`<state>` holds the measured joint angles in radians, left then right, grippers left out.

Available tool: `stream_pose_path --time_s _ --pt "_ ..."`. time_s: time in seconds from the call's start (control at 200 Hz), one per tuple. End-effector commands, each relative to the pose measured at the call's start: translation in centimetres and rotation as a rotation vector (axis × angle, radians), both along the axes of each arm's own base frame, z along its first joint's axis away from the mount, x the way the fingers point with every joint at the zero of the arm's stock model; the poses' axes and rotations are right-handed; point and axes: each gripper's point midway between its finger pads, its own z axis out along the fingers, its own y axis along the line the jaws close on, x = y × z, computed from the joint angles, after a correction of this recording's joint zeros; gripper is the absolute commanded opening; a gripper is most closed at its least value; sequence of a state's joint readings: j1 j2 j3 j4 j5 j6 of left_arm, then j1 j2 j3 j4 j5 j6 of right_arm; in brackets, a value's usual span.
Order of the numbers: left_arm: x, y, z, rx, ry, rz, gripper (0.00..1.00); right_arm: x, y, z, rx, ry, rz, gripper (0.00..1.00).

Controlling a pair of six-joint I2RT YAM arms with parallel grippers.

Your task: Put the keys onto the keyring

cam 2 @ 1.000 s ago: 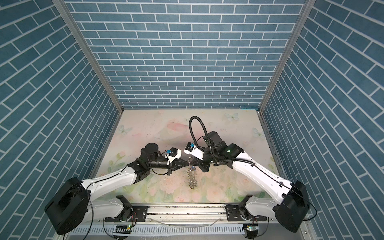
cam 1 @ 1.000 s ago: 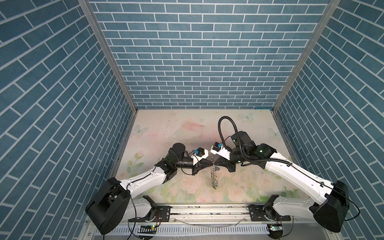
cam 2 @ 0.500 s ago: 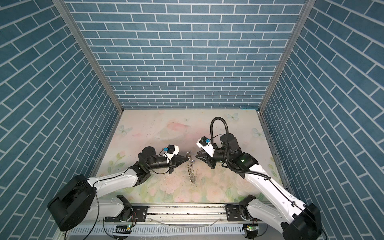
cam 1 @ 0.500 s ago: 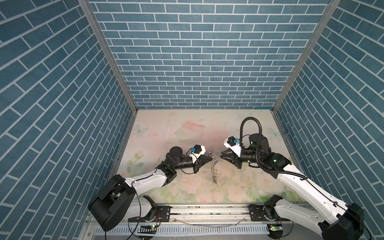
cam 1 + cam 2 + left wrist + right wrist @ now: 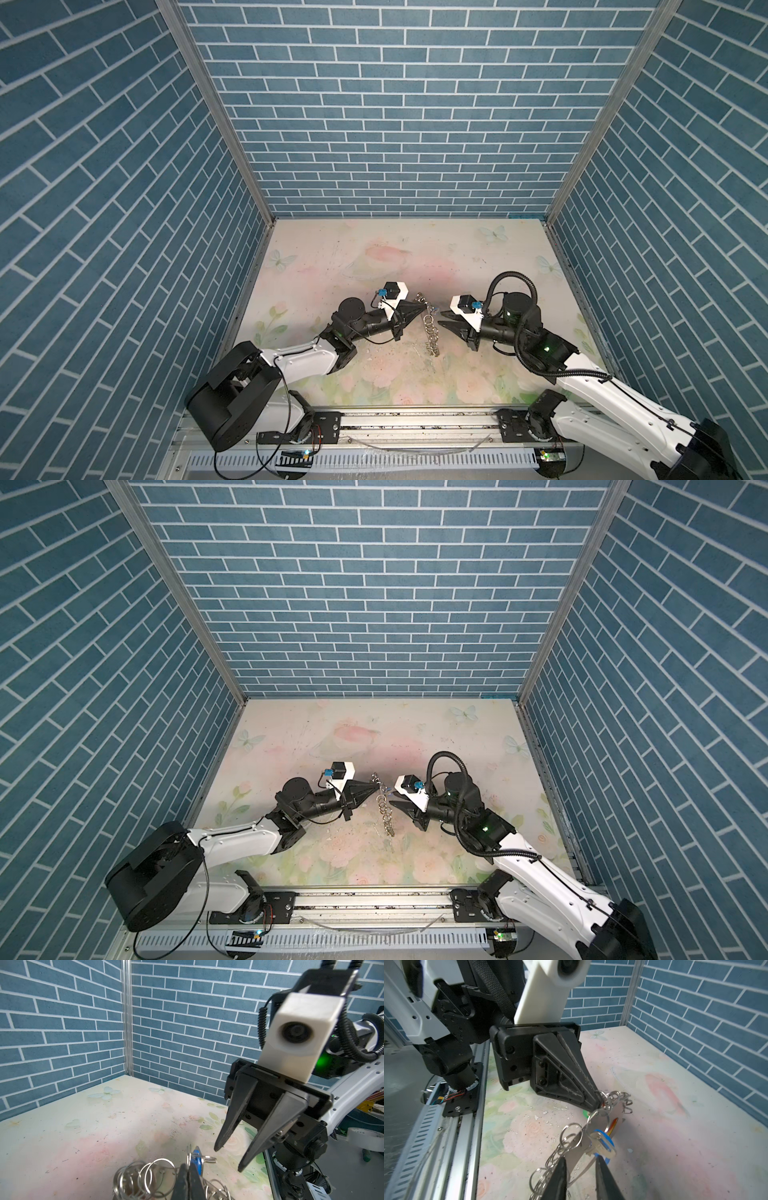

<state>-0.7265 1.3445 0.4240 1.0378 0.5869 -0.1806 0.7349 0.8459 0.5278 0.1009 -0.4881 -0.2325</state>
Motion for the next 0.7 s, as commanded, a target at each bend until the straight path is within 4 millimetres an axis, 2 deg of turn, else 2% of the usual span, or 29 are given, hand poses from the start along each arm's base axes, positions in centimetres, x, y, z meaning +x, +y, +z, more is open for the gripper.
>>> stream_pose_path --time_s 0.0,0.43,0.695 --pt "0.3 -0.5 2.7 -0.066 -0.051 0.01 0.0 1.0 0.3 1.6 0.019 -0.169 -0.051 0.26" --pt "-0.1 -1.3 3.0 -0.073 -0.053 -0.006 0.0 2.3 0.5 0.6 -0.028 -0.201 -0.126 0.25" --pt "-0.2 -1.5 3.2 -0.081 -0.052 -0.002 0.0 2.6 0.6 0.5 -0.042 -0.169 -0.136 0.13"
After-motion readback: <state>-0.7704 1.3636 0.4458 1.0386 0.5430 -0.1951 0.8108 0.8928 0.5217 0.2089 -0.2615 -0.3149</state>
